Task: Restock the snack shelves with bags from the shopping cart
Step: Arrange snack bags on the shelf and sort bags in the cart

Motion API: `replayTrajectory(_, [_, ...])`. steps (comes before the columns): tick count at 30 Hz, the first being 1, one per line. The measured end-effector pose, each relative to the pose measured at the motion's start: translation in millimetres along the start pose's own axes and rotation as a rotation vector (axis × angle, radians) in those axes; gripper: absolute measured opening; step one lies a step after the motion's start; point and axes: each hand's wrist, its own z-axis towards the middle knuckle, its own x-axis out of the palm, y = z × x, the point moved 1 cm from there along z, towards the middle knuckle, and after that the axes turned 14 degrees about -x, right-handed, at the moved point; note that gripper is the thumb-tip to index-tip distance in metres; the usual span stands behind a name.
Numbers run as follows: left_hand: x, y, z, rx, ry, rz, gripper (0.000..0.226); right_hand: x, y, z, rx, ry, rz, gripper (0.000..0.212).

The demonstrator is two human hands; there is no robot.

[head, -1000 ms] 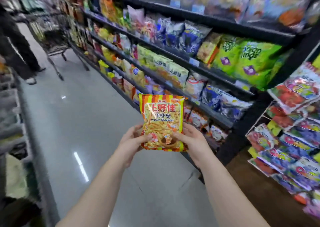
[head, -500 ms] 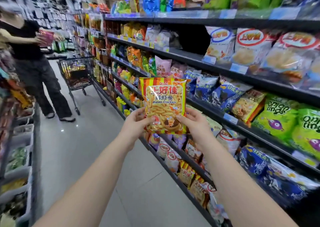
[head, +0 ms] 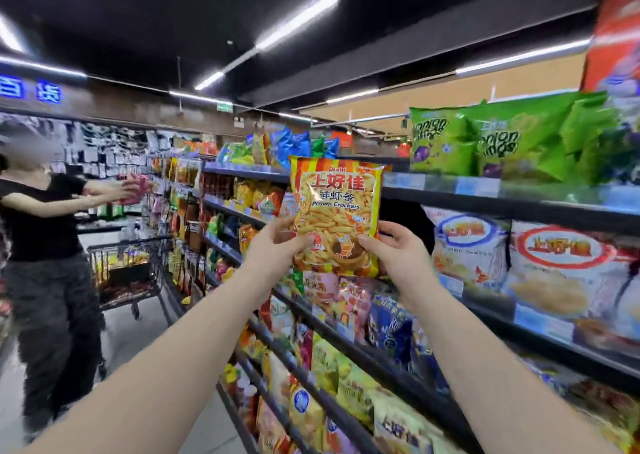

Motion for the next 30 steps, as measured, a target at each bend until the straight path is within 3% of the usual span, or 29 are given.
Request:
replayTrajectory(6, [9.5,-23.8,110.0,0.13,0.011,-0.061,0.036,21.5,-22.0,99.0,-0.109,-0.063,-0.079,0.036])
replayTrajectory(11, [4.1,-28.3,200.4,0.202,0.07,-0.028,0.036,40.1,-53.5,158.9,-0.209,-0.14,-0.238,0.038])
replayTrajectory(21, [-13.6,-39.7,377.1,0.296,0.293,-0.033,0.042,78.1,-95.9,274.6,-0.209,-0.178,-0.58,0.038])
replayTrajectory(26, [9.1,-62.7,445.3,0.362,0.352,-0.049,0.037,72.9,-103.2,327.2,-0.216,-0.24,-0.633,0.039])
replayTrajectory(30, [48.1,-73.3,482.0,0.369,0.423,-0.064,0.046,51.1,-110.1,355.4,-0.247,-0.325,-0.711,0.039])
